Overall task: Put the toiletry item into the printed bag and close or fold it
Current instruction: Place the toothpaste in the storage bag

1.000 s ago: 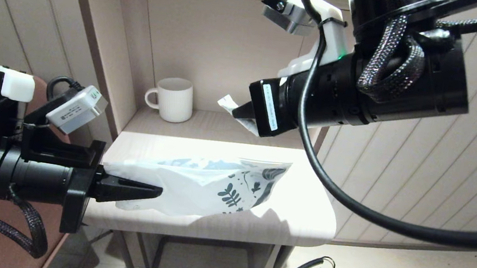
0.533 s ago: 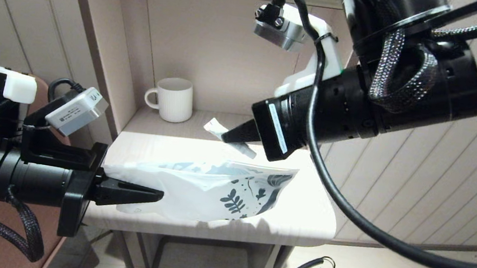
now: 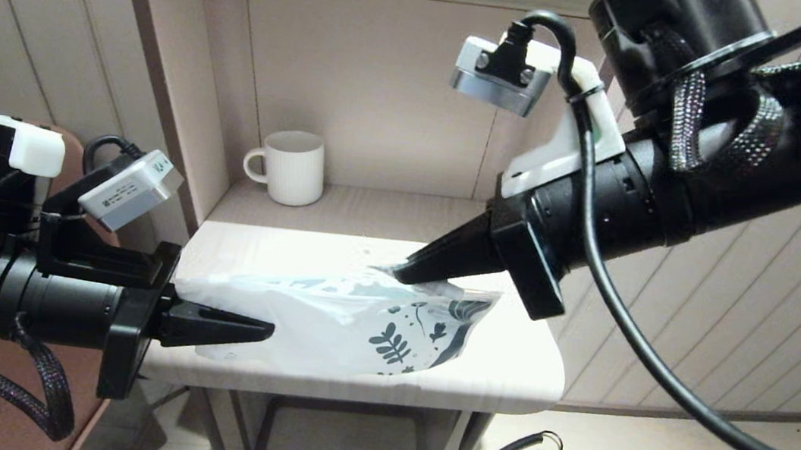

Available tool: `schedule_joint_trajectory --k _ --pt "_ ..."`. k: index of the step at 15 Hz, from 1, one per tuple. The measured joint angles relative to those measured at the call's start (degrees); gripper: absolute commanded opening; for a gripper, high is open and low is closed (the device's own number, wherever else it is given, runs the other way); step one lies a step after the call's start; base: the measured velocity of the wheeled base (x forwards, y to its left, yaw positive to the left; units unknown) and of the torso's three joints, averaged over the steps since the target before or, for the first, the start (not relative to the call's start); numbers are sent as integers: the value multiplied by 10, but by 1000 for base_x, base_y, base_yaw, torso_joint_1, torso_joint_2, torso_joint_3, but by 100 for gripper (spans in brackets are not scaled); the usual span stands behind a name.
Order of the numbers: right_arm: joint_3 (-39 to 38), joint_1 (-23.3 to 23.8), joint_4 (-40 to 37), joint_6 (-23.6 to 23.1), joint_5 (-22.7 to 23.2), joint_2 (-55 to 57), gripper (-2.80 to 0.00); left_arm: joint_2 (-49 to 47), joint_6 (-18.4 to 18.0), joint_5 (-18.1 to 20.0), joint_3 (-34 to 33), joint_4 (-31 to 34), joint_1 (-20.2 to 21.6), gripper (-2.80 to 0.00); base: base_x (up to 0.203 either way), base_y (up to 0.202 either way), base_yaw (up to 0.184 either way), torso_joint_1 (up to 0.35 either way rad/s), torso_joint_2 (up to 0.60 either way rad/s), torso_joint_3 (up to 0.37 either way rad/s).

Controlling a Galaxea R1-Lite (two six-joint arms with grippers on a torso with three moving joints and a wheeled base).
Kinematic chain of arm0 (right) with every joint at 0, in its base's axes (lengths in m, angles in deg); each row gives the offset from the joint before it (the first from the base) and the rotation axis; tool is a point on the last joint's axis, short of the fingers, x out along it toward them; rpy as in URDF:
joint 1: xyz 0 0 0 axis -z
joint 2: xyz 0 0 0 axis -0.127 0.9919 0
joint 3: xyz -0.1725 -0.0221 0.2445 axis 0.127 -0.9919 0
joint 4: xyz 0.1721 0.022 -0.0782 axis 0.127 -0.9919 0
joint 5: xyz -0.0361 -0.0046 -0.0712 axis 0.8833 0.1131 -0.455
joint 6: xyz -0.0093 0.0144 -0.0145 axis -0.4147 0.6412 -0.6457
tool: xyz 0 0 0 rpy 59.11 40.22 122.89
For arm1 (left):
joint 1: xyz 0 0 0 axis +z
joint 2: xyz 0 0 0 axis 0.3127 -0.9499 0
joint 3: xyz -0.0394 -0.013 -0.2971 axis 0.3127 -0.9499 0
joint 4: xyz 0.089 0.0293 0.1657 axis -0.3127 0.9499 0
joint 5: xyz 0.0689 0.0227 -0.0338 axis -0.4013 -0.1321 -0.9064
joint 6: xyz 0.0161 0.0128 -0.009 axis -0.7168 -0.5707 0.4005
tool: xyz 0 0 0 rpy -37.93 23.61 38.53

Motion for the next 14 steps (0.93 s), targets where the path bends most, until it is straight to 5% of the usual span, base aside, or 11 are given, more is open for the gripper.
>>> schedule_joint_trajectory --k 14 --pt "2 -28 -12 -26 16 9 -280 -1 0 6 1 0 0 -280 0 0 0 0 0 0"
